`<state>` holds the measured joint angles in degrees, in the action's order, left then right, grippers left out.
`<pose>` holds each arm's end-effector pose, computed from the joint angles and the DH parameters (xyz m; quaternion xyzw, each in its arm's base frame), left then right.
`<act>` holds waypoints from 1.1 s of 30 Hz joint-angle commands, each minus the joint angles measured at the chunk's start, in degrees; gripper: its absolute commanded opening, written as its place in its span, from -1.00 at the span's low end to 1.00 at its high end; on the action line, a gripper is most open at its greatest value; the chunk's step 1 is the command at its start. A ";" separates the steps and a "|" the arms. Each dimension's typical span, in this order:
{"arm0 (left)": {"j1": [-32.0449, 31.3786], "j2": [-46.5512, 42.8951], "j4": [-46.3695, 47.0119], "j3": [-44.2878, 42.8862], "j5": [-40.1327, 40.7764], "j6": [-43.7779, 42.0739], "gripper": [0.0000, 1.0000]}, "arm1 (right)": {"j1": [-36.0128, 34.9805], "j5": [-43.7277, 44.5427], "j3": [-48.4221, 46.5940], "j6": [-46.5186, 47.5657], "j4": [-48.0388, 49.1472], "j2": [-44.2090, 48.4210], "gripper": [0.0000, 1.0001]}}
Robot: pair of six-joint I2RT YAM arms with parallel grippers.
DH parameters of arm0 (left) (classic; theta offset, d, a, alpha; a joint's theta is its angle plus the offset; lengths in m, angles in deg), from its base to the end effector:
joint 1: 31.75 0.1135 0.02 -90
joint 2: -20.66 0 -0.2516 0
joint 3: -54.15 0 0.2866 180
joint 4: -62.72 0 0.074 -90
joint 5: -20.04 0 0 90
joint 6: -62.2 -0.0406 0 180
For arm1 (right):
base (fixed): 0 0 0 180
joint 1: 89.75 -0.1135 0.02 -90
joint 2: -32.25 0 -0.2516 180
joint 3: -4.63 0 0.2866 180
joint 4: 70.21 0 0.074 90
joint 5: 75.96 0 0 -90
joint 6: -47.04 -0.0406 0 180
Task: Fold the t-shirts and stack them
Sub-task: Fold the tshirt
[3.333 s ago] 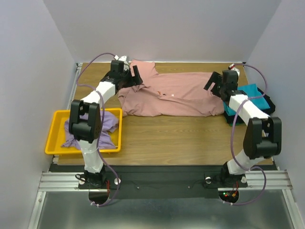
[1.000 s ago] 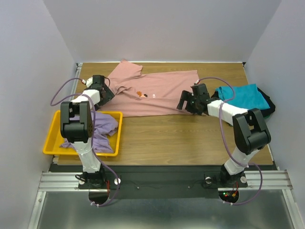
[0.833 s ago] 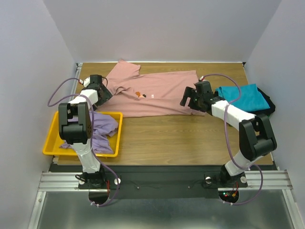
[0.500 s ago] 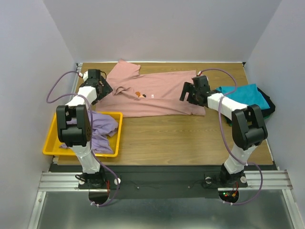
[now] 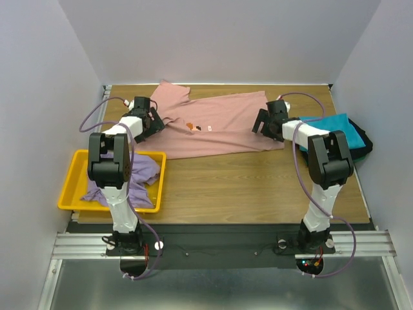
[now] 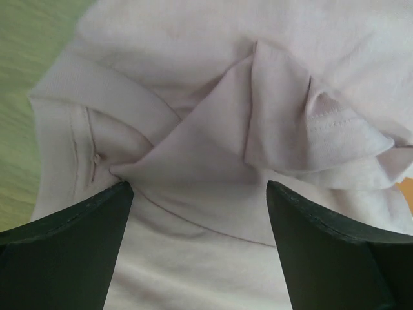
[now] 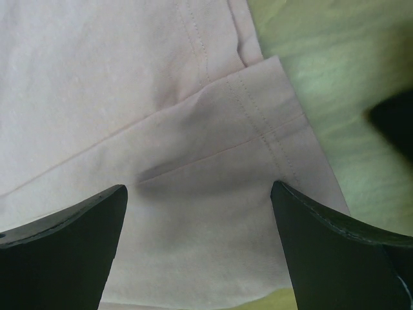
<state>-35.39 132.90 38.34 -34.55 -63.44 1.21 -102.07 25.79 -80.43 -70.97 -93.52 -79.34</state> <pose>0.4540 -0.0243 0.1471 -0.2245 0.9046 -0.0498 0.3589 0.4339 0.0863 0.1325 0.1623 0.9207 0.0275 0.3537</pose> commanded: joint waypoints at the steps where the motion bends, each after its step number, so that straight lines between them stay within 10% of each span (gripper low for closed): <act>1: 1.00 2.27 -1.77 -0.46 1.91 -0.19 0.94 | 2.64 0.03 -1.82 1.81 -1.26 -4.07 1.00; 21: -1.63 -9.59 -1.15 -3.96 -3.54 -1.86 0.95 | -2.53 -7.71 4.49 5.95 0.23 10.51 1.00; 33: -9.37 5.51 -9.67 -25.93 1.82 -4.84 0.94 | -2.89 -6.04 9.60 2.61 2.52 4.54 1.00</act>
<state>-43.52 134.65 33.34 -55.10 -64.21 -1.12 -105.41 18.70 -71.40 -66.77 -91.68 -72.39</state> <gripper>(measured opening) 0.971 0.996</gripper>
